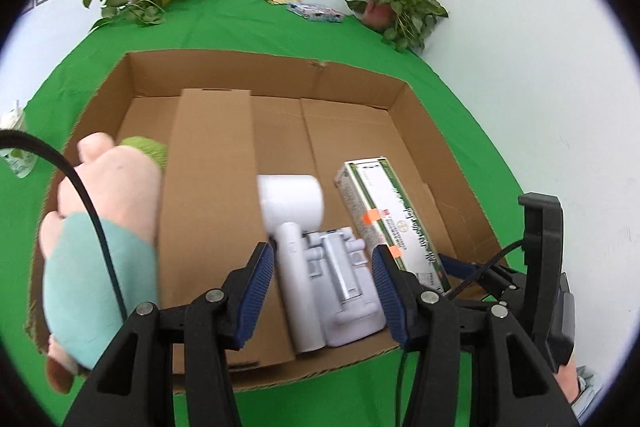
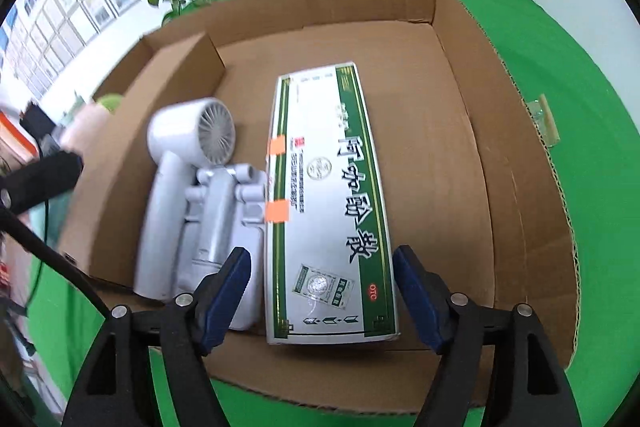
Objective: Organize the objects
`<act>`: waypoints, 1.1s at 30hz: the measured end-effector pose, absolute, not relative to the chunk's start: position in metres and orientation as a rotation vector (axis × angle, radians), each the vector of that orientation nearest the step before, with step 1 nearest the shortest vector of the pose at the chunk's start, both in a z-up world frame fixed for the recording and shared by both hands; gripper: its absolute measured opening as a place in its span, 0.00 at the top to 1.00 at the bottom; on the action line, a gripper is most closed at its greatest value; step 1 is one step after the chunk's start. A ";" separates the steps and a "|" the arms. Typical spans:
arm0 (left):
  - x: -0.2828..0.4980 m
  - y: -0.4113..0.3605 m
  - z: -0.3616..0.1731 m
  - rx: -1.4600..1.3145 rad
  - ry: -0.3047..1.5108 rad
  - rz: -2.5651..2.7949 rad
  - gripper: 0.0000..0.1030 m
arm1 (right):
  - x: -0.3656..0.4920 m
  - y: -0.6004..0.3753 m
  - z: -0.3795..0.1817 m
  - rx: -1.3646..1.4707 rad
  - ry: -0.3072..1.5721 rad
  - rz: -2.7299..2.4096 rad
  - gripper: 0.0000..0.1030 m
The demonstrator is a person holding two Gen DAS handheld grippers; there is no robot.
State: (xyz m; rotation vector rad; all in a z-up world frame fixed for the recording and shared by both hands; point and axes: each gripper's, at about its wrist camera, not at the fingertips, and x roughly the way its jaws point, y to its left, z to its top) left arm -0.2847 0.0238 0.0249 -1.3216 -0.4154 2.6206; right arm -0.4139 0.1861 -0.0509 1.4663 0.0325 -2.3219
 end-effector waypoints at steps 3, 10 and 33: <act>-0.275 0.013 0.025 -1.325 -0.431 2.635 0.51 | -0.412 0.183 -0.053 1.480 0.063 -2.328 0.36; -0.255 -0.002 0.022 -1.327 -0.445 2.650 0.51 | -0.409 0.163 -0.054 1.493 0.154 -2.313 0.36; -0.215 0.035 -0.020 -0.945 0.133 3.195 0.30 | -0.330 0.186 -0.030 0.897 0.090 -2.624 0.01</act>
